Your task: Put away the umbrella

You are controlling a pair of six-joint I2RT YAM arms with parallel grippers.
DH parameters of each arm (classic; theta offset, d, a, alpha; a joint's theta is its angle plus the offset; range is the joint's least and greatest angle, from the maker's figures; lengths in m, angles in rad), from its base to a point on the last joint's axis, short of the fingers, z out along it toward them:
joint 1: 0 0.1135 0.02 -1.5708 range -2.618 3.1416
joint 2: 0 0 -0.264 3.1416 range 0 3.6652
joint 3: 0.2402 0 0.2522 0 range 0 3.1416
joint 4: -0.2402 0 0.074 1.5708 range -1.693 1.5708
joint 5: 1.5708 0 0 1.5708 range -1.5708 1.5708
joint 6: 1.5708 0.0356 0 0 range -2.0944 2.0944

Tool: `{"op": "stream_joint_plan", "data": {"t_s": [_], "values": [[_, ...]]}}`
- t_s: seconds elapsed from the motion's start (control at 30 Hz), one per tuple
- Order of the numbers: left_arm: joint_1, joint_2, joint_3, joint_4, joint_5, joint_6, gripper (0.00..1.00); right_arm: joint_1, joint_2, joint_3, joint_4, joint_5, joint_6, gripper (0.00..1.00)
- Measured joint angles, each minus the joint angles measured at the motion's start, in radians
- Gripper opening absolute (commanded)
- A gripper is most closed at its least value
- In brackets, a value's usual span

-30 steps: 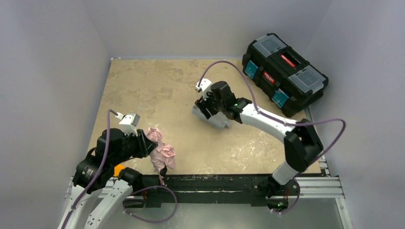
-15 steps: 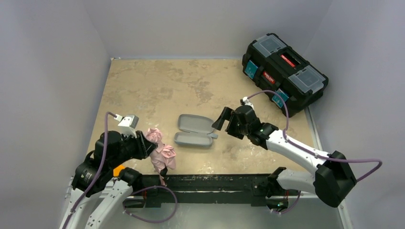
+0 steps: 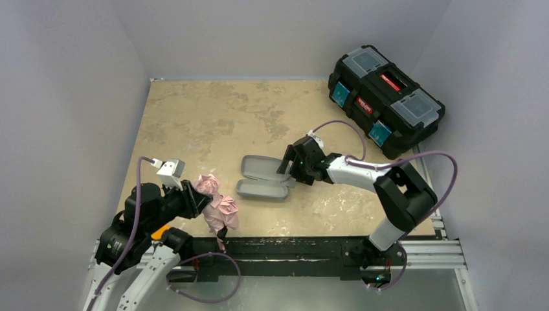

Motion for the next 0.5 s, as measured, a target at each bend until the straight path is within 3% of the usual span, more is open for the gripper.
{"op": "stream_joint_plan", "data": {"t_s": [0.33,0.47,0.5], "values": [[0.000,-0.015,-0.001,0.001,-0.001,0.000,0.00,0.000,0.328,0.356,0.035,-0.108,-0.176,0.78],[0.000,-0.019,-0.001,0.001,-0.007,0.000,0.00,0.010,0.441,0.485,0.121,-0.244,-0.298,0.88],[0.000,-0.019,-0.001,0.001,-0.008,0.000,0.00,0.016,0.468,0.523,0.129,-0.275,-0.344,0.95]]}}
